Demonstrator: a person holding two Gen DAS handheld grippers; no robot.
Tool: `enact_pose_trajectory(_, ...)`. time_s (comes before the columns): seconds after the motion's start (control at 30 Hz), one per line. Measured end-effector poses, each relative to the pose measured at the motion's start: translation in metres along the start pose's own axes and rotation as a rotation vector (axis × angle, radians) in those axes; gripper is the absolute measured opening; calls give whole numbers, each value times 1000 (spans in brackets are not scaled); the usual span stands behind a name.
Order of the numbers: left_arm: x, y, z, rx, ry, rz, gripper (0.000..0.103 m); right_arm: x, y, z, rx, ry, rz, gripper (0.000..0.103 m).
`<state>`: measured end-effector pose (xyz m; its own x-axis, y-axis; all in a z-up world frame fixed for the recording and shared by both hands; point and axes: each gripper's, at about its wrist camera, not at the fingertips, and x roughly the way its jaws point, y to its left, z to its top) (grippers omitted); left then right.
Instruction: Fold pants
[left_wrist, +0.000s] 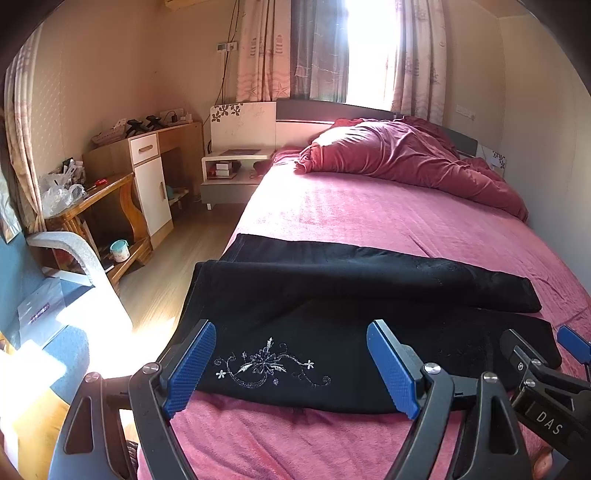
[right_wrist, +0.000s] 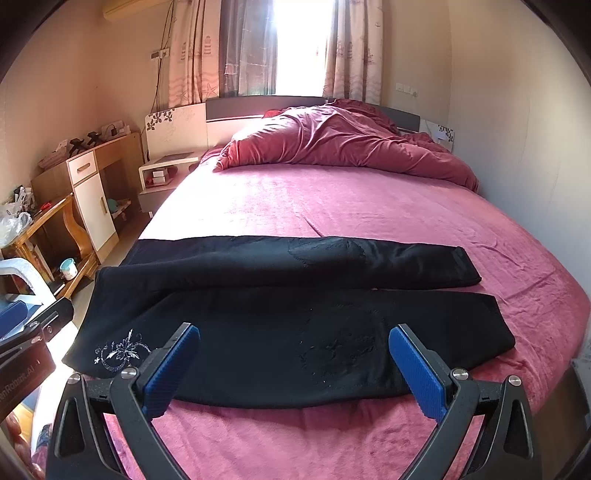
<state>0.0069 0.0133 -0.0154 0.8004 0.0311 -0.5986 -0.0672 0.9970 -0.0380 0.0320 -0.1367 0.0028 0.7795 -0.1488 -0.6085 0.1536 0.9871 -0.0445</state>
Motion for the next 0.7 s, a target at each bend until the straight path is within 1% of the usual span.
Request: enact_pose_trajectory(0.7,-4,2,1,-4,-4,-3,86,-2,-3,-1,-3,-3,-1,103)
